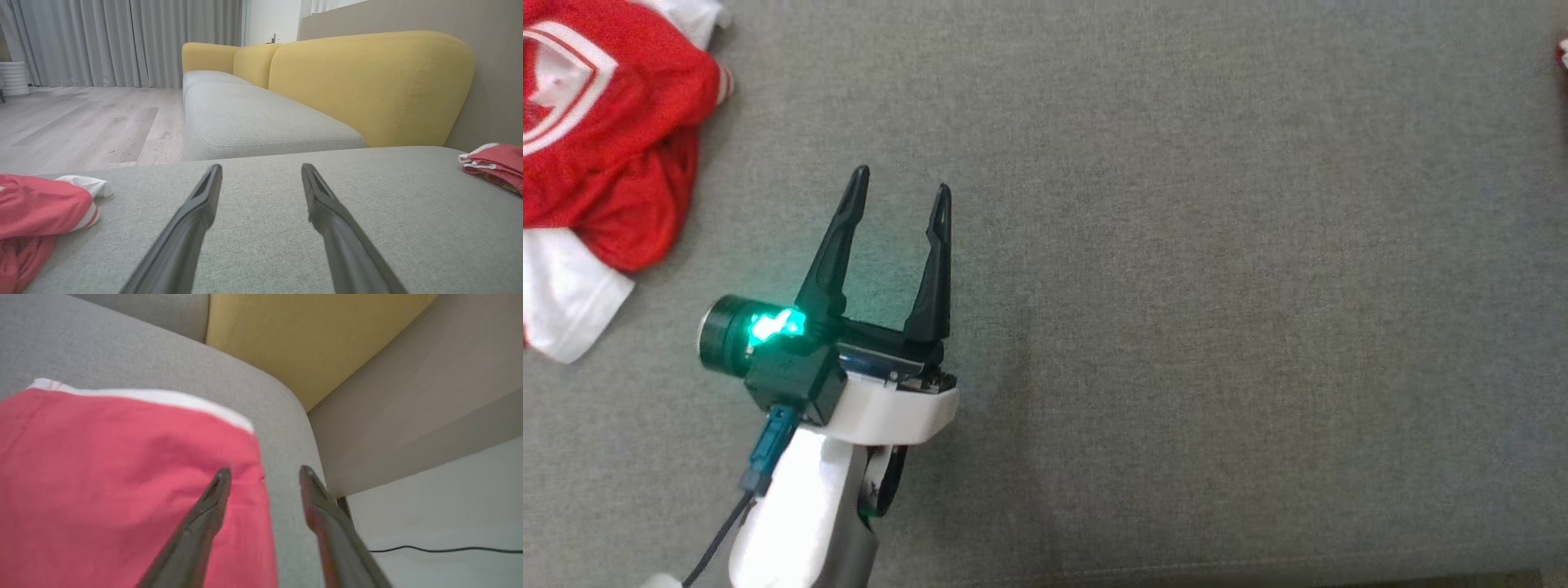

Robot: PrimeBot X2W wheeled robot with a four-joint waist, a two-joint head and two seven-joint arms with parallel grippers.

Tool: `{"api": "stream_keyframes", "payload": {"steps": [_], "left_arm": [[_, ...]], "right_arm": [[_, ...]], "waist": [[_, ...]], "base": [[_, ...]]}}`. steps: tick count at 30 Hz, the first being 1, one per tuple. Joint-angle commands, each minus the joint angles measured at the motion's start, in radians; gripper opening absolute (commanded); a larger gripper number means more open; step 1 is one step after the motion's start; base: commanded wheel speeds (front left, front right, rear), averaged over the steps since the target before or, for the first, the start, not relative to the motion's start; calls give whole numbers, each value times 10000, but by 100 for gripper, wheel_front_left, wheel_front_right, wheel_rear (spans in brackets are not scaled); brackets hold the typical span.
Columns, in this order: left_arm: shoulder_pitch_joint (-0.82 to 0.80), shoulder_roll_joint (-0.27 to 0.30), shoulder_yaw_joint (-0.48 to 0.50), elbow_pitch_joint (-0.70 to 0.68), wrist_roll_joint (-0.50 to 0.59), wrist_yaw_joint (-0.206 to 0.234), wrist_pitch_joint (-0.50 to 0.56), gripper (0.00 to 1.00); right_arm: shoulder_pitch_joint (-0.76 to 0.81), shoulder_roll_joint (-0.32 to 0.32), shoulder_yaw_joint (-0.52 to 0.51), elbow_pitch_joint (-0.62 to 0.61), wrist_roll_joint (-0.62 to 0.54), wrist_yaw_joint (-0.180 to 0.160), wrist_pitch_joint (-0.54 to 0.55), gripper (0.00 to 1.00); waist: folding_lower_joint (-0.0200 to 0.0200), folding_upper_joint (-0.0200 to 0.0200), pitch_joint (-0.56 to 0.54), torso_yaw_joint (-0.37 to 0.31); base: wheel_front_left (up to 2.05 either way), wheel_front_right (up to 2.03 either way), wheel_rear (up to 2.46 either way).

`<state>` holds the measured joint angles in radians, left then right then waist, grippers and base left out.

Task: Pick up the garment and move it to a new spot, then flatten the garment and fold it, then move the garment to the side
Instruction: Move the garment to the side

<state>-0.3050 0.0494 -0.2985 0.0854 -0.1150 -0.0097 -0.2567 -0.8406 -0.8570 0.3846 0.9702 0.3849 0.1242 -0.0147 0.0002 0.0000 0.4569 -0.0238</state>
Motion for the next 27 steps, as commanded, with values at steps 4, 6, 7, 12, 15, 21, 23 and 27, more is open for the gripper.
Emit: {"api": "stream_keyframes", "payload": {"steps": [4,6,7,12,15,21,23,27], "left_arm": [[159,9,177,-54,-152,113,-51,100],[382,9,229,143,-218,213,-51,100],[522,9,259,264,-270,266,-51,100],[1334,9,411,1008,-360,353,-51,100],[2058,9,533,1441,-406,370,-51,100],[2709,9,1020,1951,-233,375,-51,100],[2752,9,1119,2004,-203,386,-51,100],[2992,28,1463,2273,19,384,-51,100]], "right_arm": [[242,83,-151,220,-1021,65,-667,100],[403,632,-236,323,-1431,65,-1036,100],[540,1005,-312,356,-1527,65,-1240,100],[1756,3248,-744,251,-1461,65,-2267,100],[3037,4687,-903,-158,-1377,65,-2447,100],[5765,6450,-1878,-3465,-1432,65,-2467,100],[6217,6710,-2029,-3945,-1458,65,-2468,100],[7635,7389,-2203,-5300,-1805,65,-2469,100]], "waist": [[-2,0,-883,148],[-2,0,-1391,175],[-2,0,-1679,189],[-2,0,-3410,271],[-2,0,-4498,367],[-2,0,-5424,720],[-2,0,-5521,765],[-2,0,-5885,879]], "base": [[0,0,0],[0,0,0],[0,0,0],[0,0,0],[0,0,0],[0,0,0],[0,0,0],[0,0,0]]}}
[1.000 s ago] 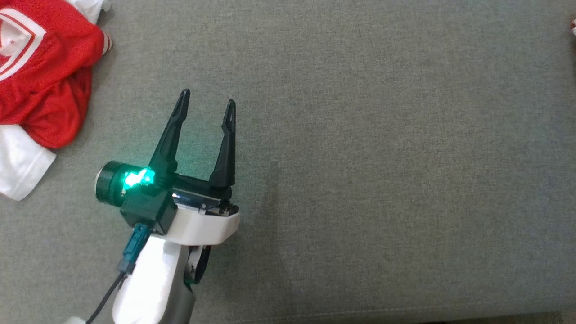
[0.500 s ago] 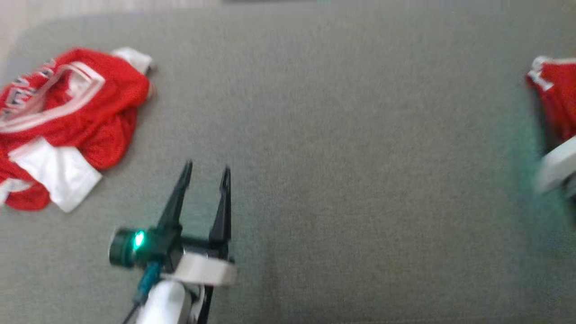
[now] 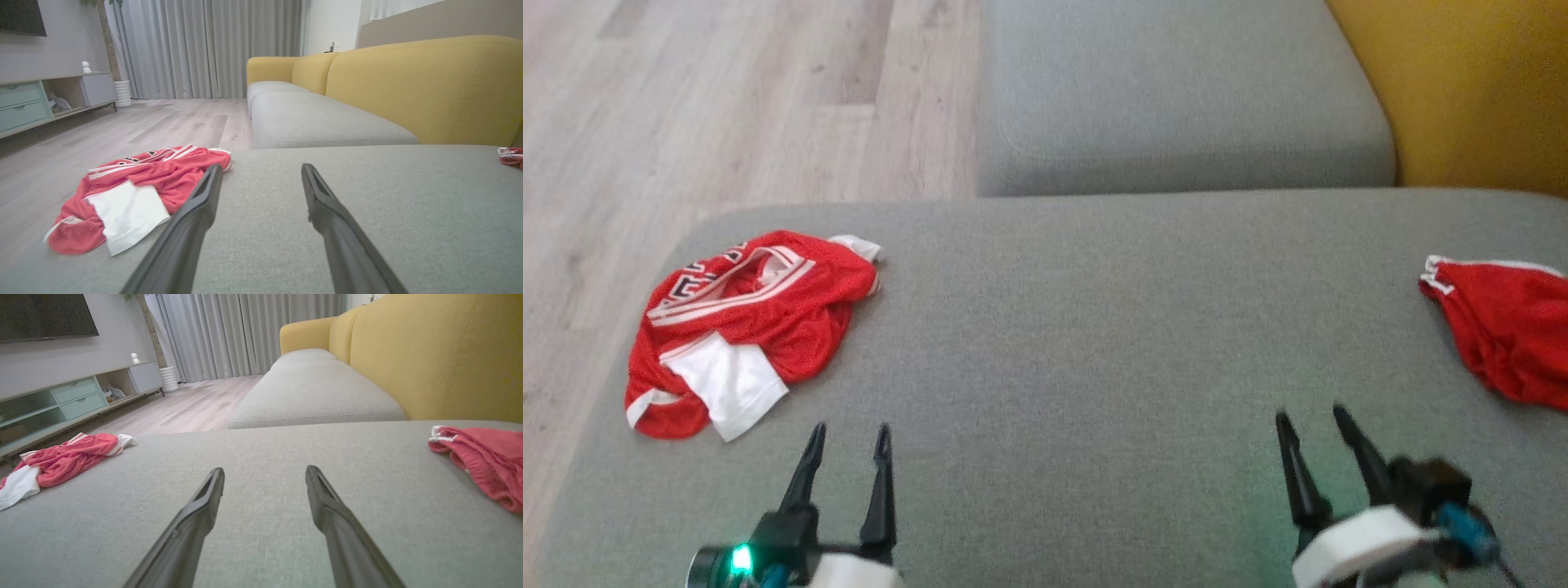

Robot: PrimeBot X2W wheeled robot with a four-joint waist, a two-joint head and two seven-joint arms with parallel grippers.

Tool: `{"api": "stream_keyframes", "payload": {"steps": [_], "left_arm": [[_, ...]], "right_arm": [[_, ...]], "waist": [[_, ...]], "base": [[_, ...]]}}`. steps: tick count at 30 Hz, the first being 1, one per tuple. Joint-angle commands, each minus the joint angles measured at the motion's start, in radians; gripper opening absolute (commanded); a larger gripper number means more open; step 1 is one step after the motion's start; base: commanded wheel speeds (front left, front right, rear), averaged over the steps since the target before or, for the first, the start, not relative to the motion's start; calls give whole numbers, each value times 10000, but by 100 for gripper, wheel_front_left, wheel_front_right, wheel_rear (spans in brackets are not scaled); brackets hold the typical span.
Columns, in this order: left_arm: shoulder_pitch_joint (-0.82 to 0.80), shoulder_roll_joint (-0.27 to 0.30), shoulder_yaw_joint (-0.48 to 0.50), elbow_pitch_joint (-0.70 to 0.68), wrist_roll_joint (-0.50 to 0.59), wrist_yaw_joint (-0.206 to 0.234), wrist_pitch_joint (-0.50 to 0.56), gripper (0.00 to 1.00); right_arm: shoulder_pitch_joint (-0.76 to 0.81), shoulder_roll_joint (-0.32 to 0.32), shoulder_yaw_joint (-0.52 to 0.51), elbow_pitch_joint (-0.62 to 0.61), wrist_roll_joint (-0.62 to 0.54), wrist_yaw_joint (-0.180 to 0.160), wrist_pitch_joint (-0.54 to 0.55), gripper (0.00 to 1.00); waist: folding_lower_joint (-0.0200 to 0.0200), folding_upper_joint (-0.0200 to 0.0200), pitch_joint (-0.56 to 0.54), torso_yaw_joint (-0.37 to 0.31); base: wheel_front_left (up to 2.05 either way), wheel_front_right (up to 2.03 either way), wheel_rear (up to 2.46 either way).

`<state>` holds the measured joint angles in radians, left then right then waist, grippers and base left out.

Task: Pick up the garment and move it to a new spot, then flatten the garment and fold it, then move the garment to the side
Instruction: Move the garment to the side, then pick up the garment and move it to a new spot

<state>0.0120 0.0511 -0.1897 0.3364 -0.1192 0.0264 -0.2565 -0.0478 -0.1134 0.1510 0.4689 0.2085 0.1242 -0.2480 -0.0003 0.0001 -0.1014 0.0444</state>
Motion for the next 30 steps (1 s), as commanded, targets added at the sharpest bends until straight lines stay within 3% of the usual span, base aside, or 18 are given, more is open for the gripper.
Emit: {"api": "stream_keyframes", "payload": {"steps": [1,8,20,24,30], "left_arm": [[-114,11,468,-189,102,23,-53,100],[222,6,831,-64,306,-68,-53,100],[323,-6,822,-3,148,-16,-53,100],[244,-7,779,-61,108,52,-53,100],[122,-8,924,-177,211,65,-53,100]], "right_arm": [[-37,76,38,-466,-84,65,-135,100],[886,459,-245,-903,-331,65,-136,100],[1165,535,-517,-1233,-631,65,-137,100],[1177,532,-495,-1279,-624,65,-137,100],[1122,562,-391,-1330,-565,65,-137,100]], "waist": [[3,-1,-365,204],[3,-1,-574,197],[3,-1,-533,244],[3,-1,-429,622],[3,-1,-189,1771]], "base": [[0,0,0],[0,0,0],[0,0,0],[0,0,0],[0,0,0]]}}
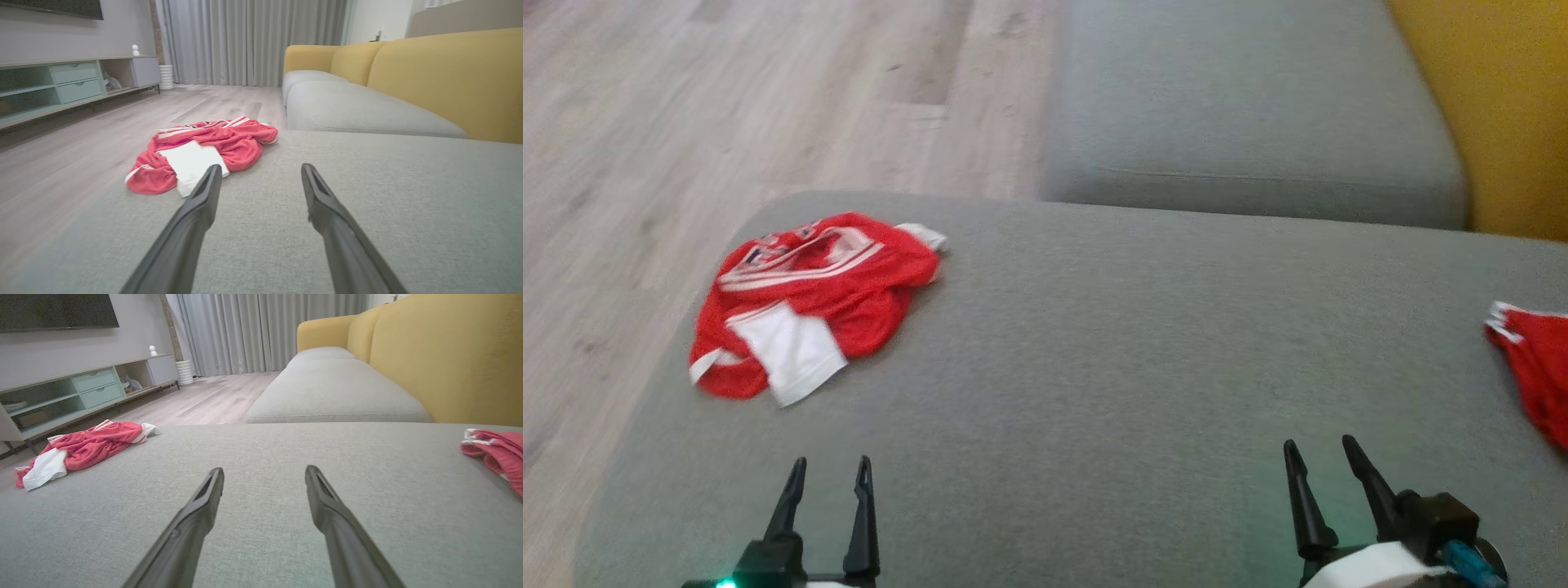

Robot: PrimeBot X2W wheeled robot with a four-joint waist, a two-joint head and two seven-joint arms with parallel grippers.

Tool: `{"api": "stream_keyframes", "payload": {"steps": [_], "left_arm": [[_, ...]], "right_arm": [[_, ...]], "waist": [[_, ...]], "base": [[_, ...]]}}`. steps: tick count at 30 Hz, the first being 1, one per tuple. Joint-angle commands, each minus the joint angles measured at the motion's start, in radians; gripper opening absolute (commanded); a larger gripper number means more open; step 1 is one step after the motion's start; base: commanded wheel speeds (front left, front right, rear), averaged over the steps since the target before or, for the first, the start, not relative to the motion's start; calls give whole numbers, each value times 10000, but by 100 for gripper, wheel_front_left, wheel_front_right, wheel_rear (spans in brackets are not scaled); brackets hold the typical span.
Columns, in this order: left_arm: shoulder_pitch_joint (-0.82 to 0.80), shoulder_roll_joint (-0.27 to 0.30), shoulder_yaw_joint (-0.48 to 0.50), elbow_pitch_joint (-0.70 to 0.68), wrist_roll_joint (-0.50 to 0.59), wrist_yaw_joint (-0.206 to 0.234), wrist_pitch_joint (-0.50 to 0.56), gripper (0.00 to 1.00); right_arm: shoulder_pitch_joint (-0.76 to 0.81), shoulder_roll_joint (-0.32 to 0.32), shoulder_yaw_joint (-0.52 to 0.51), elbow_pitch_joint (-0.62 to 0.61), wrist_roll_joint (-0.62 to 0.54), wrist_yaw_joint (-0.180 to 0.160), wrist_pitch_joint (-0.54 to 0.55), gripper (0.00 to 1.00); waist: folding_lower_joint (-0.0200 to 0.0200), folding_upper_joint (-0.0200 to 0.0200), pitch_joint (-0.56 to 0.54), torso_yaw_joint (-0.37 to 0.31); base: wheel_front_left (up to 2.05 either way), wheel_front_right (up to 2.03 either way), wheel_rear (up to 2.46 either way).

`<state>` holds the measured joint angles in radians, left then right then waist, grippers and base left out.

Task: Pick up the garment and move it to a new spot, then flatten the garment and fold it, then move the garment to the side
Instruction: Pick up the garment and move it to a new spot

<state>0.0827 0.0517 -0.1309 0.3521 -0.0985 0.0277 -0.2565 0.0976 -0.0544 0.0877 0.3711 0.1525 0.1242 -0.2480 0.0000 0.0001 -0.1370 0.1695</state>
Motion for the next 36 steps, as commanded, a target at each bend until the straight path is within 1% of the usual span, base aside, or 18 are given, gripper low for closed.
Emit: {"api": "stream_keyframes", "payload": {"steps": [1,5,8,16,22,28,33,36], "left_arm": [[-594,-13,390,-372,33,47,-53,100],[-577,11,698,-512,142,12,-53,100],[-535,60,947,-586,200,-24,-53,100],[-563,59,1251,-703,320,-131,-53,100],[-603,31,1300,-736,350,-148,-53,100],[-892,49,1447,-830,403,-228,-53,100],[-1606,314,1647,-929,533,-336,-53,100],[-2294,583,1734,-784,607,-450,-53,100]], "right_arm": [[-373,-21,280,-355,1,65,-137,100],[-571,7,415,-344,51,65,-137,100],[-734,22,507,-323,88,65,-137,100],[-907,37,529,-278,199,65,-137,100],[-938,39,567,-242,244,65,-137,100],[-940,40,620,-244,101,65,-137,100],[-957,8,656,-311,-36,65,-137,100],[-1049,-132,764,-350,-69,65,-137,100]], "waist": [[0,-1,215,730],[0,-1,370,1464],[0,-1,455,1855],[0,-1,567,2332],[0,-1,598,2338],[0,-1,740,2092],[0,-1,1048,1792],[0,-1,1350,1550]], "base": [[0,0,0],[0,0,0],[0,0,0],[0,0,0],[0,0,0],[0,0,0],[0,0,0],[0,0,0]]}}
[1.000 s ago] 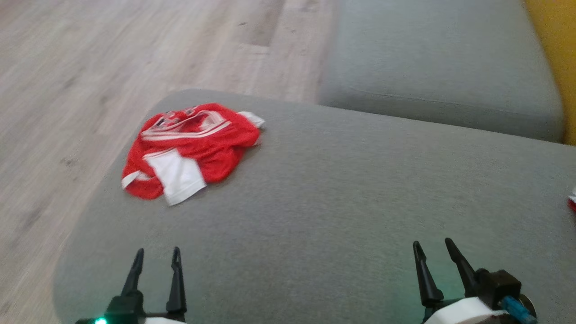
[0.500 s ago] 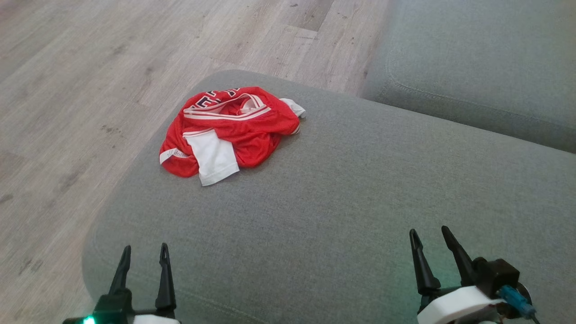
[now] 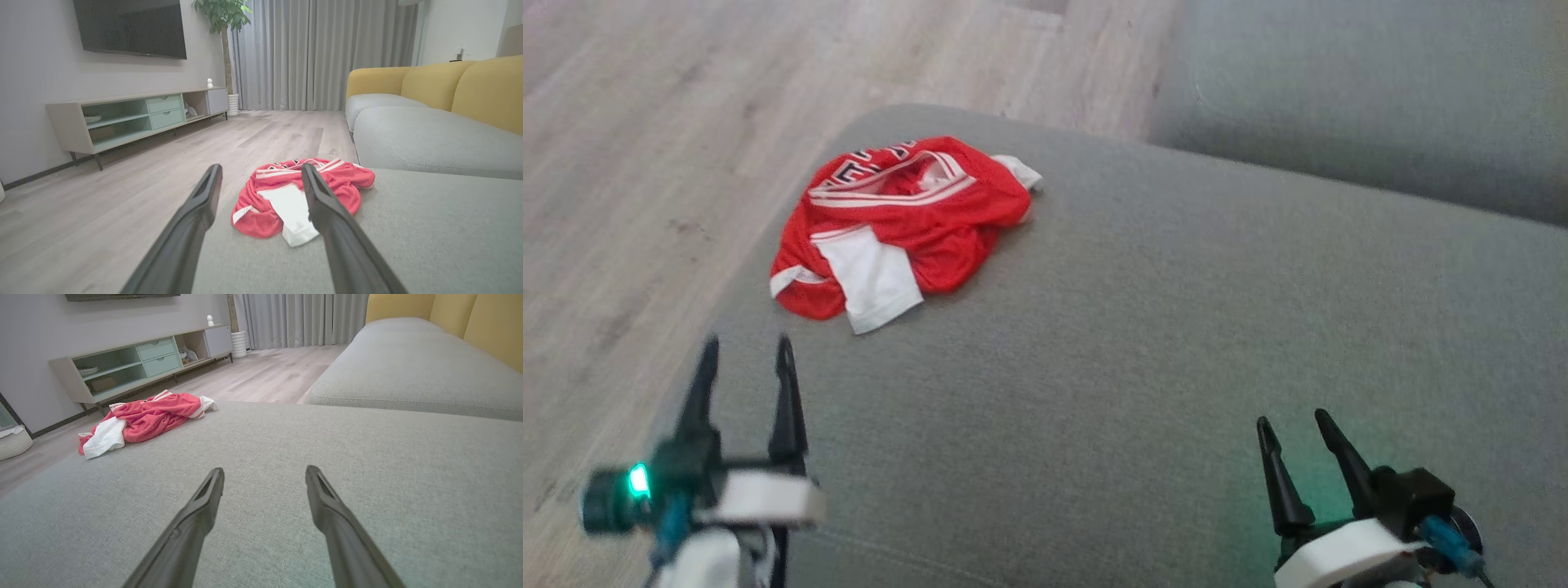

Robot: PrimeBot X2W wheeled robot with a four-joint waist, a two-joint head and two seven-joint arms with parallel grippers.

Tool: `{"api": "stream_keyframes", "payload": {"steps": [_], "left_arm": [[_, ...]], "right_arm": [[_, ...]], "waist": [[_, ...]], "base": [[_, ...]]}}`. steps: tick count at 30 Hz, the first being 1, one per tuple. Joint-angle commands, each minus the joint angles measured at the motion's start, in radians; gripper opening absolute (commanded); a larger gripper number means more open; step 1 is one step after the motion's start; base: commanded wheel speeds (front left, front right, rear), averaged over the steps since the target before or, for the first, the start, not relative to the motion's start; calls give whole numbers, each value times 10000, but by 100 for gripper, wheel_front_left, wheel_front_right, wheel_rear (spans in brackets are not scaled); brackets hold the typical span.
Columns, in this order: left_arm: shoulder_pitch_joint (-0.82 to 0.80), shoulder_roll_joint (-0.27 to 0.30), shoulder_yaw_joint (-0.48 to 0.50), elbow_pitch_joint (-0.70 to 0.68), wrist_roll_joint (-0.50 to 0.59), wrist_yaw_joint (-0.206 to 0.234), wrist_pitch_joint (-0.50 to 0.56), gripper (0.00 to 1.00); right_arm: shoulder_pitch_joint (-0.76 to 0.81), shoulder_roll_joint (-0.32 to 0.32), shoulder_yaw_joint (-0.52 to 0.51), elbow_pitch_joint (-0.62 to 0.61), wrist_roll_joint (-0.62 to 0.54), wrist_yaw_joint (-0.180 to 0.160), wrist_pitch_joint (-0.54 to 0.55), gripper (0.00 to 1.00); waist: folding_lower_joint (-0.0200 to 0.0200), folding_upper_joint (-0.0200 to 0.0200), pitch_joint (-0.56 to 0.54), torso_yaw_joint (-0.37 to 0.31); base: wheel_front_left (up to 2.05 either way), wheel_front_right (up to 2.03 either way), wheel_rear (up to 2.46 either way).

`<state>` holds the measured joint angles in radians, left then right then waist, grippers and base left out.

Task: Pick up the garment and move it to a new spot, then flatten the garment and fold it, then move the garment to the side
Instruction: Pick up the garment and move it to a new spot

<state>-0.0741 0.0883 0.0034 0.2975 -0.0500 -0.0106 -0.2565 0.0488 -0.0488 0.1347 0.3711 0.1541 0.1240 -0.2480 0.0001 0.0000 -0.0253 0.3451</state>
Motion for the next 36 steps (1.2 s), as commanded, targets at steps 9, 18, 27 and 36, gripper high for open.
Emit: {"api": "stream_keyframes", "payload": {"steps": [9,18,27,36], "left_arm": [[-4335,1206,562,2279,118,-435,-17,100],[-7721,1770,653,5362,-341,-765,1245,100],[-9731,2343,717,7902,-764,-951,2914,100],[-9745,2431,886,9457,-1203,-968,3740,17]], "right_arm": [[-1413,-1091,853,-685,-239,67,-137,100],[-2356,-1865,1238,-1046,-346,67,-137,100],[-3182,-2314,1537,-1350,-464,67,-137,100],[-3432,-2278,1458,-1251,-462,67,-137,100]], "waist": [[-1,0,1926,-1125],[-1,0,3514,-1683],[-1,0,5069,-2161],[-1,0,5244,-2645]], "base": [[0,0,0],[0,0,0],[0,0,0],[0,0,0]]}}
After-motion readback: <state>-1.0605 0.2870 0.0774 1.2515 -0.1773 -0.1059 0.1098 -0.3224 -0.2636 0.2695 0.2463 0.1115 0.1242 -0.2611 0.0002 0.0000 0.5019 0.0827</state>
